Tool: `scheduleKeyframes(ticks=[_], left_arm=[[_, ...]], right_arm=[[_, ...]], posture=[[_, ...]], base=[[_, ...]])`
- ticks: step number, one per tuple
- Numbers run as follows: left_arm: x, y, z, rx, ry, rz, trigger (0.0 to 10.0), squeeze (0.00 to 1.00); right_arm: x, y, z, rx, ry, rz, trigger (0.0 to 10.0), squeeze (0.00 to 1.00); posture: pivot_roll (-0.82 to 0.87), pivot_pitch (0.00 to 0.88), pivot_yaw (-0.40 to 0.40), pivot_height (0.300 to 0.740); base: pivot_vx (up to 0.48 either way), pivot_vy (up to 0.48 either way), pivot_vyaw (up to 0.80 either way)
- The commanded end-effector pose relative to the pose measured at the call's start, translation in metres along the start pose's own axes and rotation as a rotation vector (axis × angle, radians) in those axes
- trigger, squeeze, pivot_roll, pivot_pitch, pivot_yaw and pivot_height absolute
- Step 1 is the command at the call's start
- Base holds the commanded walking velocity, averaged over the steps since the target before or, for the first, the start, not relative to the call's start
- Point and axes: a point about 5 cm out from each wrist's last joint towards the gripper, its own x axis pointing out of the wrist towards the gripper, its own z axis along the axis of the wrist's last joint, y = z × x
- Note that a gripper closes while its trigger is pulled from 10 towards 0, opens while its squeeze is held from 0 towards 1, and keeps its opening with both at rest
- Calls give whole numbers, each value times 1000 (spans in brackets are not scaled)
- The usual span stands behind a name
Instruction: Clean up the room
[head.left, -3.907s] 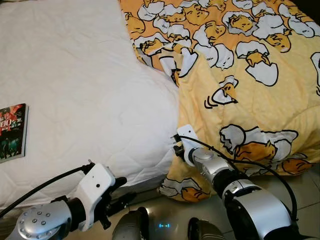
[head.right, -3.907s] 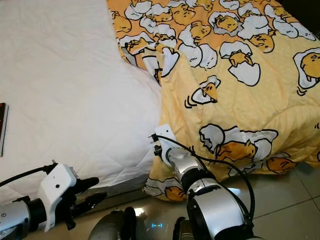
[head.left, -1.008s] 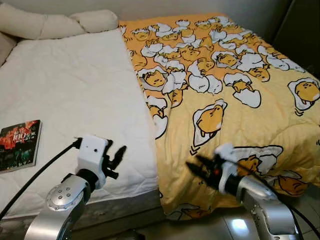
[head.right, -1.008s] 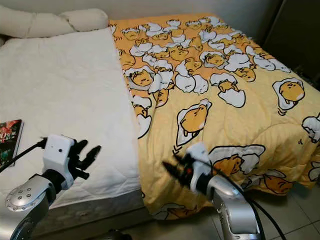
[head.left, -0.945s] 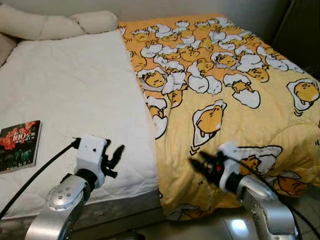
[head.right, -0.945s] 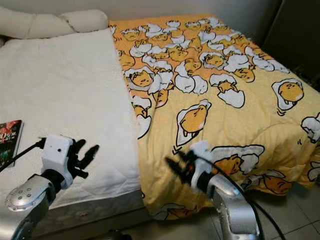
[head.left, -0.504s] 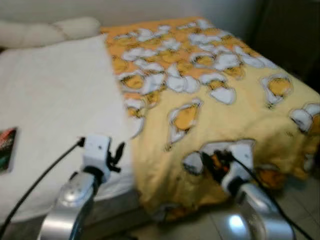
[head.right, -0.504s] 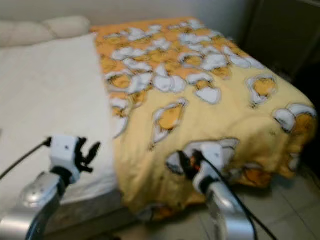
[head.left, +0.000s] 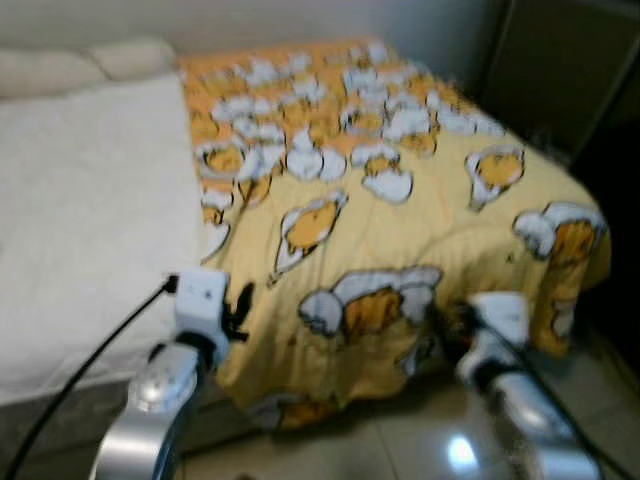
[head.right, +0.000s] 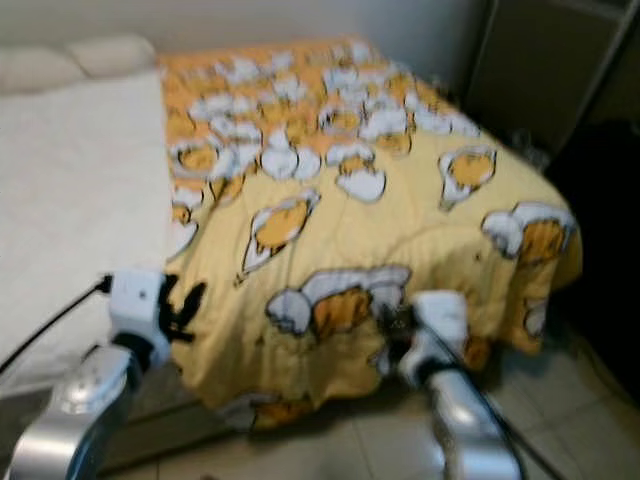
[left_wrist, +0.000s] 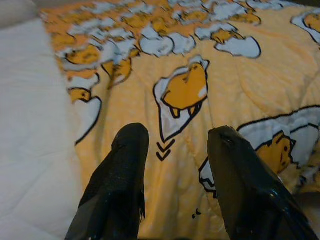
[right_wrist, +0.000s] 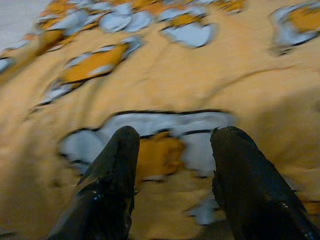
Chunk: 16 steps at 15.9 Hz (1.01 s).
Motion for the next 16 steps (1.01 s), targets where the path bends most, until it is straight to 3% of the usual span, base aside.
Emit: scheduleKeyframes(ticks=[1,12,16], left_arm=[[-2,9,-1,8,3,39,10000,0],[3,13,0,4,-10,73,10000,0],[5,13,0,11,-10,69,10000,0]], right_arm=[[5,8,6,4,-25,28,10000,0],[10,-7,10,-20,-34,10,10000,0],[6,-5,6,-23,-29,-5,10000,0]], posture=[[-33,0,37,740],[-42,0,32,740],[-44,0,30,740]], base=[[0,-480,800],[0,-479,790],[0,-480,0]])
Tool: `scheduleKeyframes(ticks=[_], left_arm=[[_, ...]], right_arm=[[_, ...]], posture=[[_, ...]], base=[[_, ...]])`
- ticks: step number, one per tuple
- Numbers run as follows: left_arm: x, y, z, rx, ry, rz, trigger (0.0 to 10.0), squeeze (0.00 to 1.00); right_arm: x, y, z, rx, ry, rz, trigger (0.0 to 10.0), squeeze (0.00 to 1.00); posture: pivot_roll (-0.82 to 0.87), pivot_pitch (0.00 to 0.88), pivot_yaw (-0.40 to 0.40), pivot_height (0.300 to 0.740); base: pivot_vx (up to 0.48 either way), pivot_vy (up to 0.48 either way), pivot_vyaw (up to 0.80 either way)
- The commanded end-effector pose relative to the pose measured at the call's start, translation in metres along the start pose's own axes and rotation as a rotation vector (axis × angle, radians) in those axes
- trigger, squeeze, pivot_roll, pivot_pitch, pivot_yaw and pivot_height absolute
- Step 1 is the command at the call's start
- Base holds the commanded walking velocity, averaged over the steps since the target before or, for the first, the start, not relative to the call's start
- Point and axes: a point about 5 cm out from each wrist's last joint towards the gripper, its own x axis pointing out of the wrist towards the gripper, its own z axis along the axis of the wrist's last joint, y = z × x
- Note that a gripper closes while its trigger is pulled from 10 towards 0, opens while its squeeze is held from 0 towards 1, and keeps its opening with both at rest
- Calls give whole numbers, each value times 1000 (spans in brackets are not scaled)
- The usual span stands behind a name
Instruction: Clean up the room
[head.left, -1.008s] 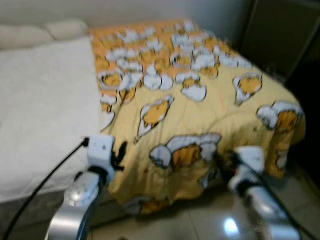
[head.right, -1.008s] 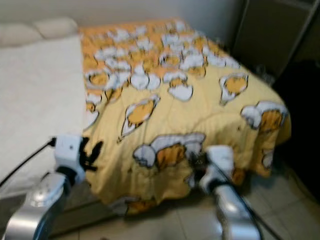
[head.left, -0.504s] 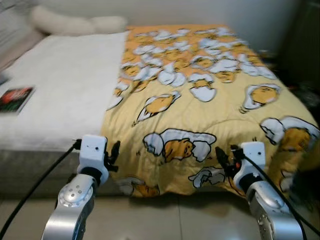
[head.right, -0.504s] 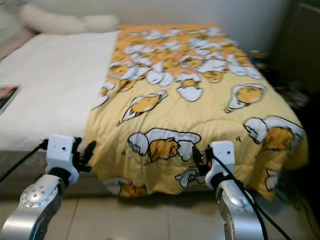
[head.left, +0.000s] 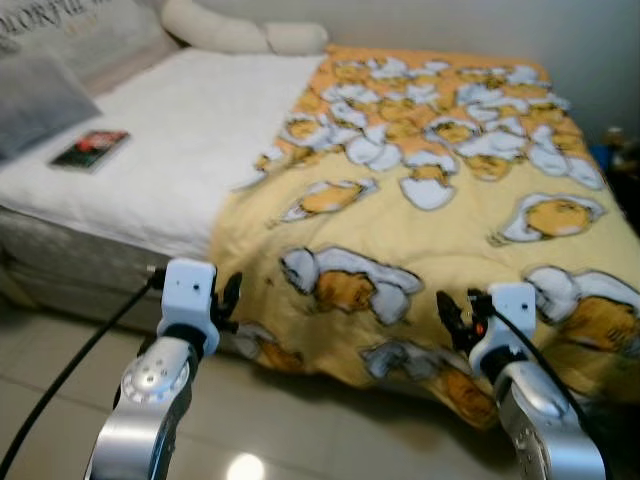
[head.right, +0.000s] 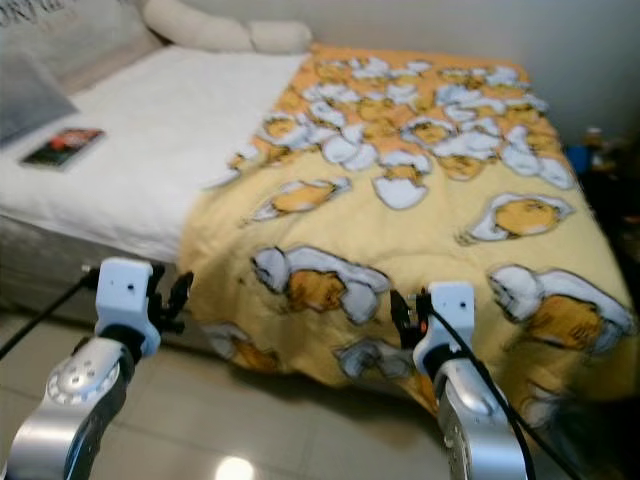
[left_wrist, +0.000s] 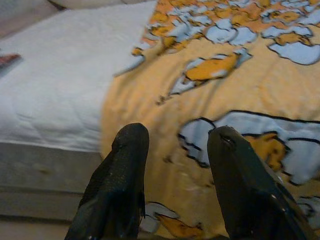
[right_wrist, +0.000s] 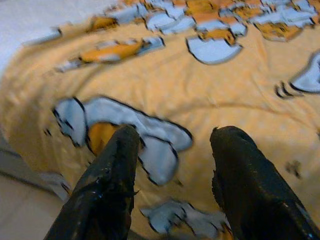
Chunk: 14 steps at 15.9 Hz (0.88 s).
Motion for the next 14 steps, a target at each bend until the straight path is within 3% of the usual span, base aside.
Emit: scheduleKeyframes(ticks=[1,14], left_arm=[[0,2,1,7,-2,4,10000,0],[0,2,1,7,-2,4,10000,0]], right_arm=[[0,2,4,-11,-18,8,10000,0],[0,2,4,-11,-18,8,10000,0]], posture=[[-44,0,30,740],[-44,0,30,740]], base=[[0,-480,0],[0,-480,0]])
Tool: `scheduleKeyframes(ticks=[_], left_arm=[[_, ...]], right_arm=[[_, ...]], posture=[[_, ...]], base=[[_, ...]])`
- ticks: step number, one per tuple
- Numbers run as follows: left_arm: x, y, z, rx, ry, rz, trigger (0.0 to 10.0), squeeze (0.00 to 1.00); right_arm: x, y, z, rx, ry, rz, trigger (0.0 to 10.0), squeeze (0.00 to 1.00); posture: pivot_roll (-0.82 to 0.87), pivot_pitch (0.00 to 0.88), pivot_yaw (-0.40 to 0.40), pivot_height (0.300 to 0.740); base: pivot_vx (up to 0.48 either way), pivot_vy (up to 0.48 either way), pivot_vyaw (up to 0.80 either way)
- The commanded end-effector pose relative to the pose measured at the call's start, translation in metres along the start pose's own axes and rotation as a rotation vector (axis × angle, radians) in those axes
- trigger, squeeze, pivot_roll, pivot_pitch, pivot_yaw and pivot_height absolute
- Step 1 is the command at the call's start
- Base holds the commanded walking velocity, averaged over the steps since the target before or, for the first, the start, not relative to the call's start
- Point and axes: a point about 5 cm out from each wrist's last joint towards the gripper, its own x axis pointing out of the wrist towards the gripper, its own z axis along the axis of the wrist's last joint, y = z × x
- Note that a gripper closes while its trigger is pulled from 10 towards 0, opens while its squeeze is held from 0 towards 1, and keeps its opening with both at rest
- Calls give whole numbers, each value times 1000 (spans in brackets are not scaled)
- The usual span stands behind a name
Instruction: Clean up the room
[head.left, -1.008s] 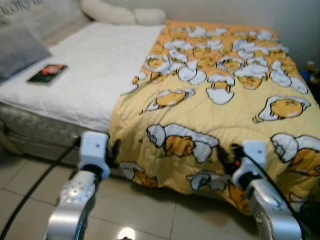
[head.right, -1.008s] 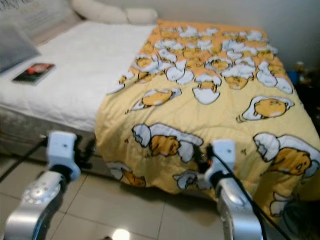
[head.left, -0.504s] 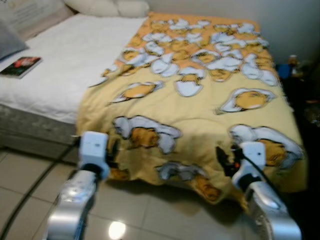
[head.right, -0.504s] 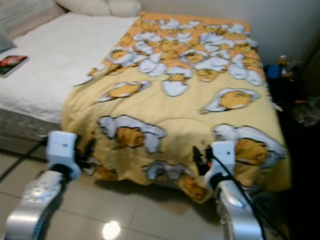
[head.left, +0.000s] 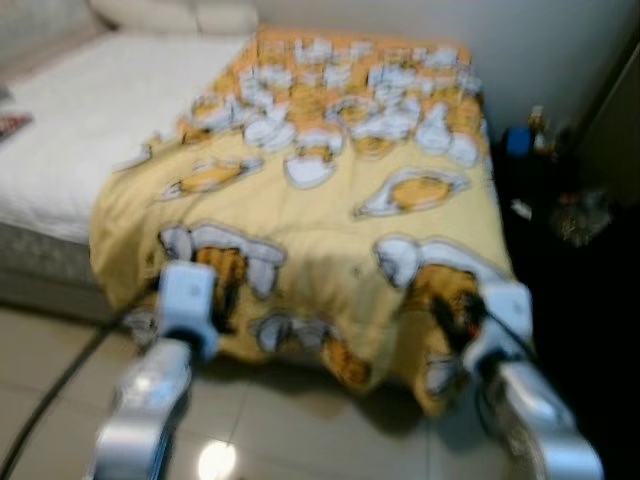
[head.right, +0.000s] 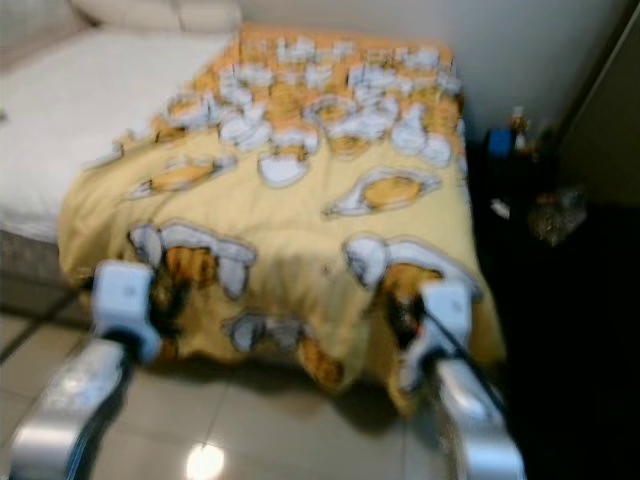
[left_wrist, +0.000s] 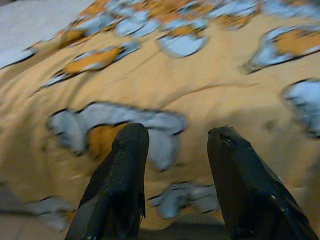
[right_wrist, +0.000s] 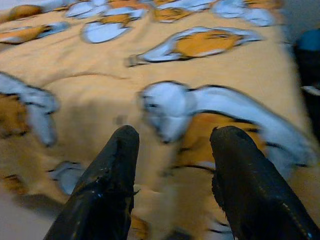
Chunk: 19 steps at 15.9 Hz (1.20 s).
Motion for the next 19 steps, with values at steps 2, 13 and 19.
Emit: scheduleKeyframes(ticks=[2,13,19], left_arm=[[2,14,3,19,0,41,10000,0],[1,10,3,9,-2,-1,10000,0],[-6,16,-12,14,45,33,10000,0]], right_arm=[[8,19,2,17,-1,36,10000,0],[15,24,0,23,28,30,10000,0],[18,22,-12,33,98,28,10000,0]], posture=[[-30,0,4,740],[-25,0,3,740],[-10,0,20,740]], base=[[0,-240,0],[0,0,0],[0,0,0]])
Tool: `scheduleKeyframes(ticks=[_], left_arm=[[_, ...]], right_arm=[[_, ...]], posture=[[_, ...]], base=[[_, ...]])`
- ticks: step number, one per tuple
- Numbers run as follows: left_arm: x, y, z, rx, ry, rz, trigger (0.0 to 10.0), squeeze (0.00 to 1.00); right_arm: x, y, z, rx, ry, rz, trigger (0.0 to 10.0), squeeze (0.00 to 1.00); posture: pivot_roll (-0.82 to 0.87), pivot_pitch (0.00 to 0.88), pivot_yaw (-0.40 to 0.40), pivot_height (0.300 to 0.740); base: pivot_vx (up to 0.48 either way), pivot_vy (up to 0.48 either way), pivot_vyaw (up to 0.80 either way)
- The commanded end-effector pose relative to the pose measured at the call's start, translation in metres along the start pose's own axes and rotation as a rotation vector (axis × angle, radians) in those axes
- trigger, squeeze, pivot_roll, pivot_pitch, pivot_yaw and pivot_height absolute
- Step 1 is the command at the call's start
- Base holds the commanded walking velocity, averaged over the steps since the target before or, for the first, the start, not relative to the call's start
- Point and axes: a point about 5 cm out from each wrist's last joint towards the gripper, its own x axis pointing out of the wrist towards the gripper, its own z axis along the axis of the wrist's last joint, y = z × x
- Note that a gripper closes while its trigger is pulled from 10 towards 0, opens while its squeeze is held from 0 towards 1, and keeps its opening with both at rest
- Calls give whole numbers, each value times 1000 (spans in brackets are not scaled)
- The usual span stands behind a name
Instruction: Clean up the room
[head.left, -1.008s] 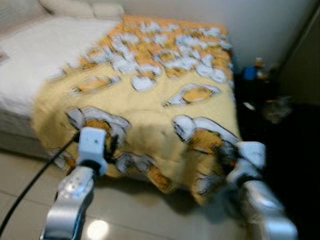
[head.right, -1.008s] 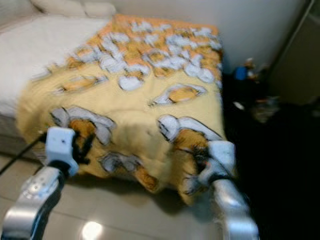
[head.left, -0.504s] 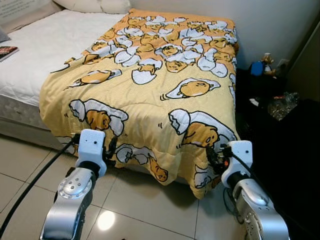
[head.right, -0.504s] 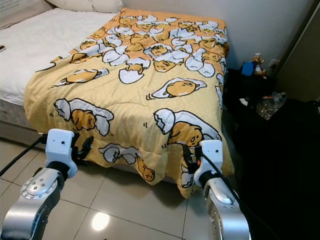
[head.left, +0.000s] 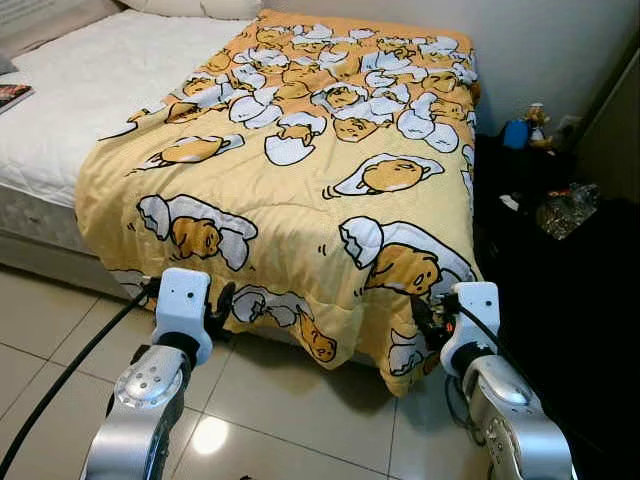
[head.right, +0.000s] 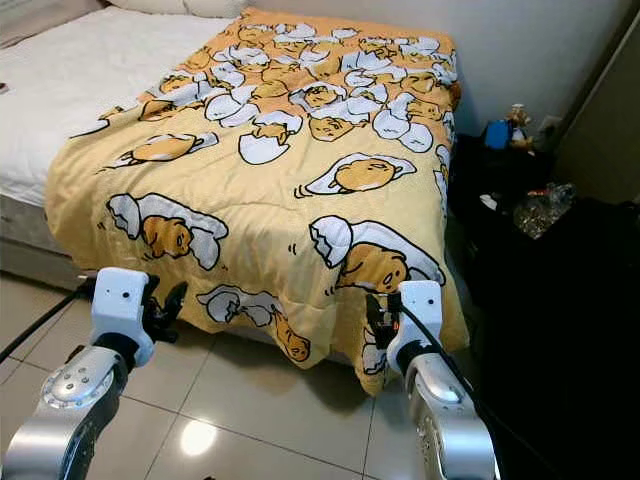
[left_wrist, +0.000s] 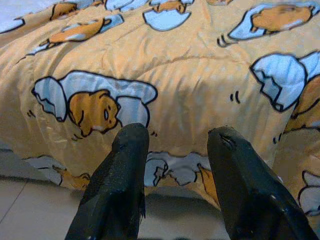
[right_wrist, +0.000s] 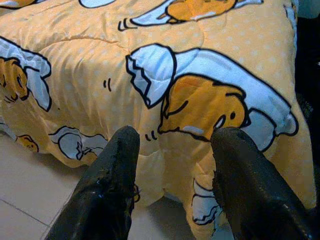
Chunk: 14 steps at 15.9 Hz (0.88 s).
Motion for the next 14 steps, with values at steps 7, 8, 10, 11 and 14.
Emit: scheduleKeyframes(ticks=[7,8,10,11,14], left_arm=[[0,4,-8,-7,24,-56,10000,0],[-1,3,-15,3,44,-56,10000,0],[-4,-2,-25,-6,66,-54,10000,0],[-5,-8,-33,-12,90,-65,10000,0],[-6,-37,-88,-140,302,-84,10000,0]], right_arm=[[0,-4,-10,0,38,-26,10000,0],[0,-4,-14,-5,49,-25,10000,0],[0,-4,-21,-2,72,-25,10000,0],[1,-7,-26,20,98,-20,10000,0],[8,-15,-79,15,319,23,10000,0]], posture=[[-43,0,94,740],[-47,0,88,740],[-57,0,72,740],[-61,0,54,740],[-21,0,25,740]], base=[[0,0,0],[0,0,0],[0,0,0],[0,0,0],[0,0,0]])
